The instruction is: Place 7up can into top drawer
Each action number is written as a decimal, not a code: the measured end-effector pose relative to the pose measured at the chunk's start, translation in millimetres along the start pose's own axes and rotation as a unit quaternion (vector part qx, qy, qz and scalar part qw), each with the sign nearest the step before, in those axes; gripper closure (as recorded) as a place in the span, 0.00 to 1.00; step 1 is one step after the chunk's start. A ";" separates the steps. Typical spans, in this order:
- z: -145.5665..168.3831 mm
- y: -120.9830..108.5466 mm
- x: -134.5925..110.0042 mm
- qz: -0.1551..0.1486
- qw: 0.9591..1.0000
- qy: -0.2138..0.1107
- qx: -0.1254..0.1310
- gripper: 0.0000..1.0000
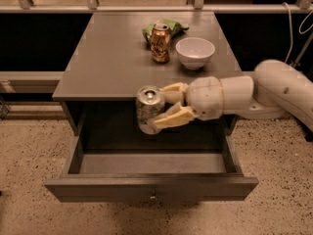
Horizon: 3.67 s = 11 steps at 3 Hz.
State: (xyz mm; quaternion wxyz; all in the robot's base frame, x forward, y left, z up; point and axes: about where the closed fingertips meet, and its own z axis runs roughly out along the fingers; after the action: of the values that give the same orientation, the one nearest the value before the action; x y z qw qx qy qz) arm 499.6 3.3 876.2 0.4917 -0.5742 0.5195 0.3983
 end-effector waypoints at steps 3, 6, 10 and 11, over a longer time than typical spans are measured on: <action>-12.6 0.0 24.9 -0.008 1.000 0.010 0.012 1.00; -40.3 -7.1 195.0 0.034 0.997 0.012 0.073 1.00; -41.0 10.1 254.5 0.072 0.992 -0.011 0.106 0.05; -39.8 10.0 252.2 0.071 0.992 -0.010 0.103 0.00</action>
Offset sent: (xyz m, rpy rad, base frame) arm -0.0027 -0.0245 -0.0024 -0.0114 -0.0193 -0.0404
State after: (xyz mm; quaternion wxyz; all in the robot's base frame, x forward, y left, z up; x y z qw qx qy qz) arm 523.7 -87.1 638.4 0.5238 -0.4782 0.5925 0.3820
